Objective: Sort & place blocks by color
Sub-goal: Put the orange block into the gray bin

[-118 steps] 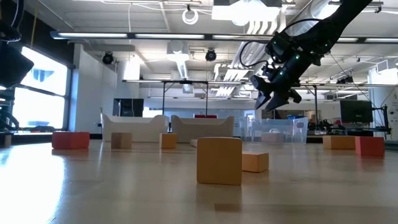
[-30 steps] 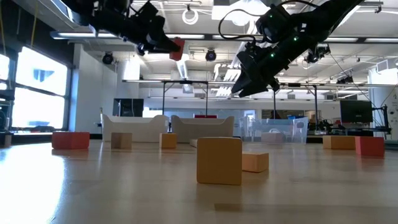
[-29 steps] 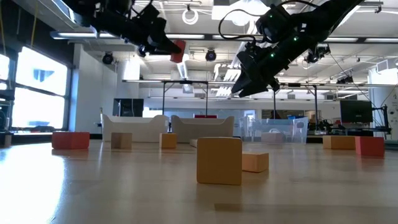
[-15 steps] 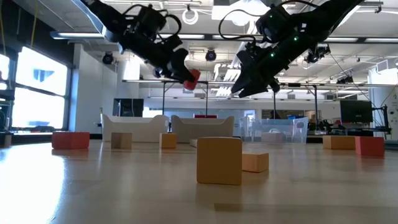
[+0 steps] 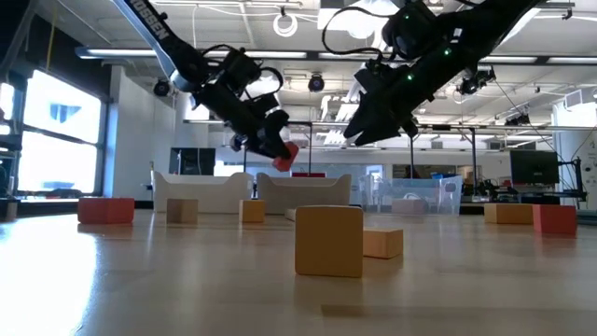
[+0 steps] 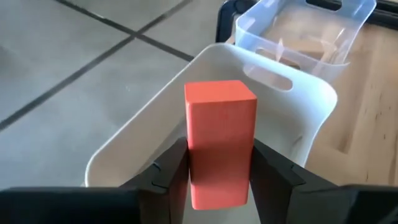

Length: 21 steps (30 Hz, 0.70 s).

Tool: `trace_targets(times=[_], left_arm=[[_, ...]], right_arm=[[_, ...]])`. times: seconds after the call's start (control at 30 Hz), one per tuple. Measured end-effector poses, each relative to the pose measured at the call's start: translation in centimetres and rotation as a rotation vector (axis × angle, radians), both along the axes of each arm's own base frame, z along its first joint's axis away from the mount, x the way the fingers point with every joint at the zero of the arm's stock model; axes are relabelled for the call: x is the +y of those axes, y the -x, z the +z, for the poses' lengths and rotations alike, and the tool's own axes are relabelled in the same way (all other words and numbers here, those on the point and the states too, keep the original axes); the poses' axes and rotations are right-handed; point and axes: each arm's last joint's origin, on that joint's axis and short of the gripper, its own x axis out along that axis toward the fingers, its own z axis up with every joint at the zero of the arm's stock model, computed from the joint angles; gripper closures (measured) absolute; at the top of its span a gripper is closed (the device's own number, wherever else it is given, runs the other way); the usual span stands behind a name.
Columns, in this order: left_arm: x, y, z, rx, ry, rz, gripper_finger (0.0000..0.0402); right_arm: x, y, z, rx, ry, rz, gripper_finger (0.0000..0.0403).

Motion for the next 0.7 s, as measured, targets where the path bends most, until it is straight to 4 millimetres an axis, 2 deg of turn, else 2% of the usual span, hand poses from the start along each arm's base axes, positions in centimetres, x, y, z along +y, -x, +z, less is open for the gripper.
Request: trace_targets(times=[0.17,0.53,0.7], left_arm=[[0.1,0.1,-0.7,0.024,0.037,0.005,0.0265],[0.0,0.2,-0.9,0.033,0.063,0.003,0.0221],[-0.1,0.1,-0.8,0.021,0.075,-0.022,0.0193]], right_arm=[[1.4,0.3,-0.9,0.099,-0.072,0.012,0.0217],[3.4,1.2,-2.3,0.289,-0.143,0.045,0.0217],[3.8,1.9,-1.7,0.429,-0.172,-0.001,0.0217]])
